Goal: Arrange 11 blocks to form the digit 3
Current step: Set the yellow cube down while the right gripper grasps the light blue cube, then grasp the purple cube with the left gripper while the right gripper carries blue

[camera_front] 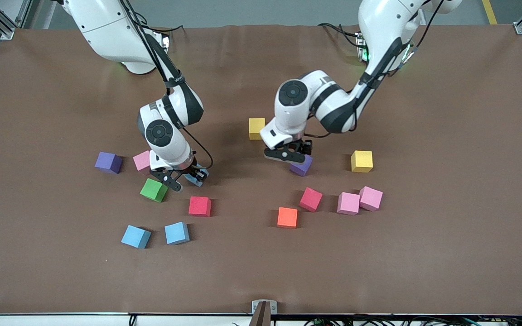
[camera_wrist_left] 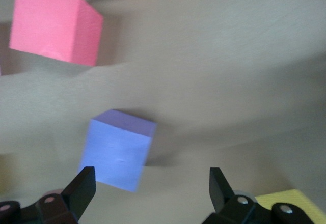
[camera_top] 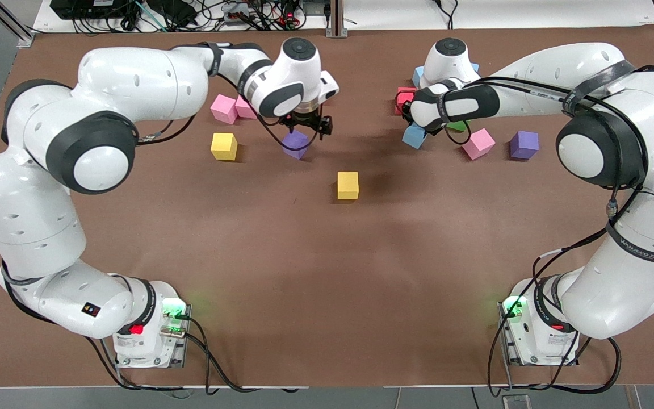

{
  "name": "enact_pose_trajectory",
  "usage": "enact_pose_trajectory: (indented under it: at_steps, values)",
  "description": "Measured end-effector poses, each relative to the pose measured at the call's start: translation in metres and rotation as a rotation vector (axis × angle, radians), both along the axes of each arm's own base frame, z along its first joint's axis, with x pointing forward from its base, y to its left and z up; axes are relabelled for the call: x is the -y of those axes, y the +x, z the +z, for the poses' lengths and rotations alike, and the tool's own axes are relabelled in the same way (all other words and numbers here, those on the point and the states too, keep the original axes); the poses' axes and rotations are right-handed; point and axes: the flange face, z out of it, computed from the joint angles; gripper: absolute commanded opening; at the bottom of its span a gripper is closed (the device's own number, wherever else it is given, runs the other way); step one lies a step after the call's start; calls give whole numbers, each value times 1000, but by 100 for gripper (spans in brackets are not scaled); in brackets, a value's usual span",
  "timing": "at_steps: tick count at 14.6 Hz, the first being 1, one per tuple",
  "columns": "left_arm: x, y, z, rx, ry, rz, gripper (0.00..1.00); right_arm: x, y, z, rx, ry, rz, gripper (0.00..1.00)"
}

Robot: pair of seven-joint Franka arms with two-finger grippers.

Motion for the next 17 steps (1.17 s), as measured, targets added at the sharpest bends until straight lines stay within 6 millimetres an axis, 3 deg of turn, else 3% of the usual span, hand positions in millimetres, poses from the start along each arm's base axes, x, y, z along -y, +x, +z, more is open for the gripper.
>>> enact_pose_trajectory:
  at_steps: [5, 12, 17]
  values:
    - [-20, -1, -19, 19, 24, -80, 95, 4, -13, 28, -61, -34, -217, 0]
    - [-40, 1, -37, 90, 4, -207, 94, 6, -76, 77, -44, -25, -499, 0]
    - [-46, -1, -48, 88, -3, -219, 87, -9, -114, 52, -34, -22, -627, 0]
